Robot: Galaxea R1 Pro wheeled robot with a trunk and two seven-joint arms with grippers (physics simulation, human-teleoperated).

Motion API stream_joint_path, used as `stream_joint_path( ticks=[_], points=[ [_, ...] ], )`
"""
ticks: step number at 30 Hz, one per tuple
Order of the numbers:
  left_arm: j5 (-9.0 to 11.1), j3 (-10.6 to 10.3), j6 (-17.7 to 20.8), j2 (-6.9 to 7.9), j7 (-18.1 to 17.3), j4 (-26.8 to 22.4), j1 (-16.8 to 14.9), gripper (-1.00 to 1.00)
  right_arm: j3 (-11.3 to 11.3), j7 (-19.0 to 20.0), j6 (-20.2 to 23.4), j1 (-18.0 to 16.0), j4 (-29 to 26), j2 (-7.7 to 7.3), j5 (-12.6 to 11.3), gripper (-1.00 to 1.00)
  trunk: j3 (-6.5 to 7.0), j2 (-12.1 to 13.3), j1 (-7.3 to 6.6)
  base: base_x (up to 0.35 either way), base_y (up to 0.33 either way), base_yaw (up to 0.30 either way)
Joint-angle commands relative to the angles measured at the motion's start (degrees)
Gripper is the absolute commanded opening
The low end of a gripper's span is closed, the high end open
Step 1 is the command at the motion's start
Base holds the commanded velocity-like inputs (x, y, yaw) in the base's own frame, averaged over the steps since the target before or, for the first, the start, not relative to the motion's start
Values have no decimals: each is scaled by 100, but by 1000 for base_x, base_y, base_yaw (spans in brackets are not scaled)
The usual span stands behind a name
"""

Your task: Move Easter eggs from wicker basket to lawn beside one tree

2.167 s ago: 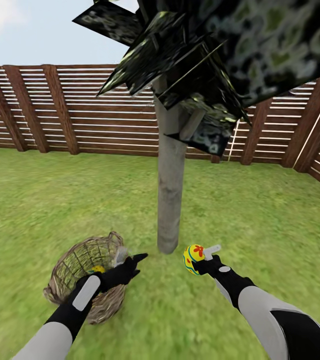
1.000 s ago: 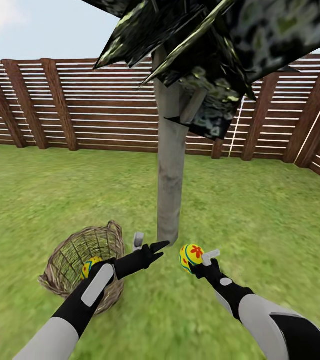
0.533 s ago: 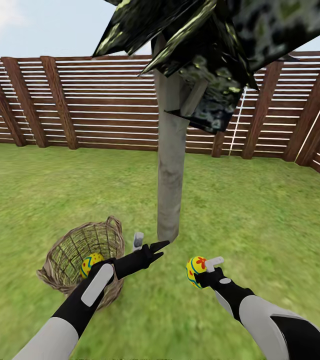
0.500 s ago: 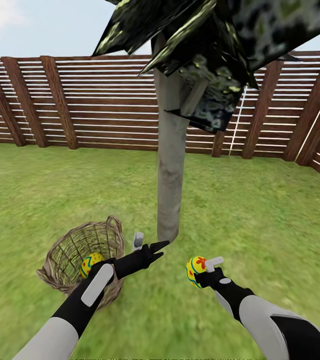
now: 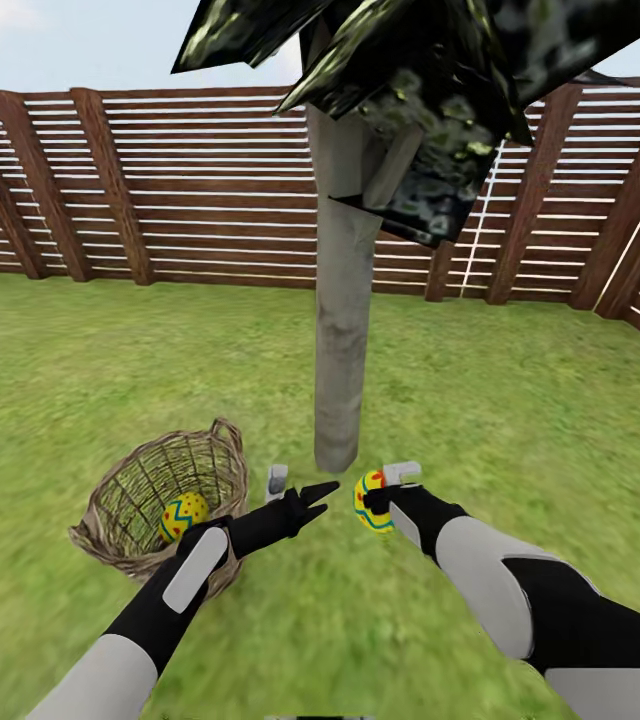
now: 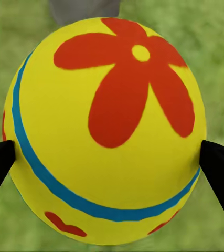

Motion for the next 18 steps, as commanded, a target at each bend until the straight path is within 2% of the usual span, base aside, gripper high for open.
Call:
stream_joint_path(
  ticks=[1,3,12,18],
  points=[
    [40,3,41,0,1,1,-2,100,-49,-17,57,-35,-9,16,29,-100,-28,-4,1,0,0,0],
    [40,0,42,-1,2,1,-2,100,-49,-35,82,-66,-6,23,-2,-100,-72,-6,6,0,0,0],
    [40,5,34,-1,-10,22,2,100,-57,-123,214,-101,-5,14,-26,-100,-72,-6,6,0,0,0],
    [40,5,33,-37,-3,45,1,100,-75,-134,203,-101,11,8,-40,-100,-72,-6,6,264,0,0]
  ],
)
